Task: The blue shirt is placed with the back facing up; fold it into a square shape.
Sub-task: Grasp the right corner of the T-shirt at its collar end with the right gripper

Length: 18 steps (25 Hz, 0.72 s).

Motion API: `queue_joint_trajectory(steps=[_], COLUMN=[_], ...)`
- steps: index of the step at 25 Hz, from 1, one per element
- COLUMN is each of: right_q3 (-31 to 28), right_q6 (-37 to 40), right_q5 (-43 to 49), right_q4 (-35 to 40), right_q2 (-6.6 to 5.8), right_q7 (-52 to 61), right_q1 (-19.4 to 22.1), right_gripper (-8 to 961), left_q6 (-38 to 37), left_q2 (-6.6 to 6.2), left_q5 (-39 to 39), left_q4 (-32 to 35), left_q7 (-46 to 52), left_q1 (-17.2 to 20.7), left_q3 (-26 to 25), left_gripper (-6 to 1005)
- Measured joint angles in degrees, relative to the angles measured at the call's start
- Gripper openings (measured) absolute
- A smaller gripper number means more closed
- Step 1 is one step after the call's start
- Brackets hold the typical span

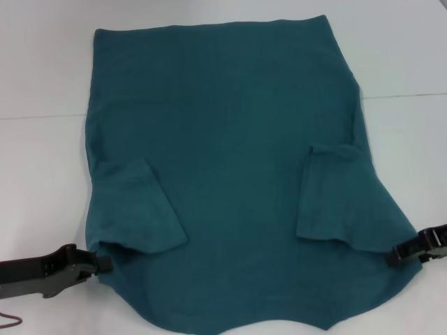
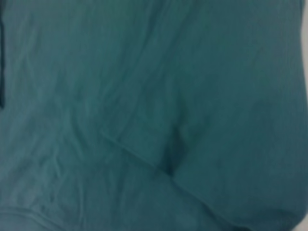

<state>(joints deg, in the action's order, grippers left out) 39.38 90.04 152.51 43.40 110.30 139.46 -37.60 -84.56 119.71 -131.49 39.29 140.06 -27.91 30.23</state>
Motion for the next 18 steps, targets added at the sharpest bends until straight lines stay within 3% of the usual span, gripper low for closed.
queue_joint_trajectory(steps=[16,18], right_q3=[0.1,0.0], right_q6=[0.5,0.5], right_q5=[-0.7,-0.7], right_q4=[-0.1,0.0], right_q2=[-0.43,-0.49], right_q7=[0.3,0.4], right_q1=[0.2,0.3], right_gripper=[658,503], left_q6=[0.0,0.0], left_q2=[0.01,0.0], left_q5=[0.1,0.1], left_q4=[0.0,0.0], left_q7=[-0.2,-0.2], left_q1=[0.1,0.1], left_q3=[0.0,0.0], left_gripper=[21,21])
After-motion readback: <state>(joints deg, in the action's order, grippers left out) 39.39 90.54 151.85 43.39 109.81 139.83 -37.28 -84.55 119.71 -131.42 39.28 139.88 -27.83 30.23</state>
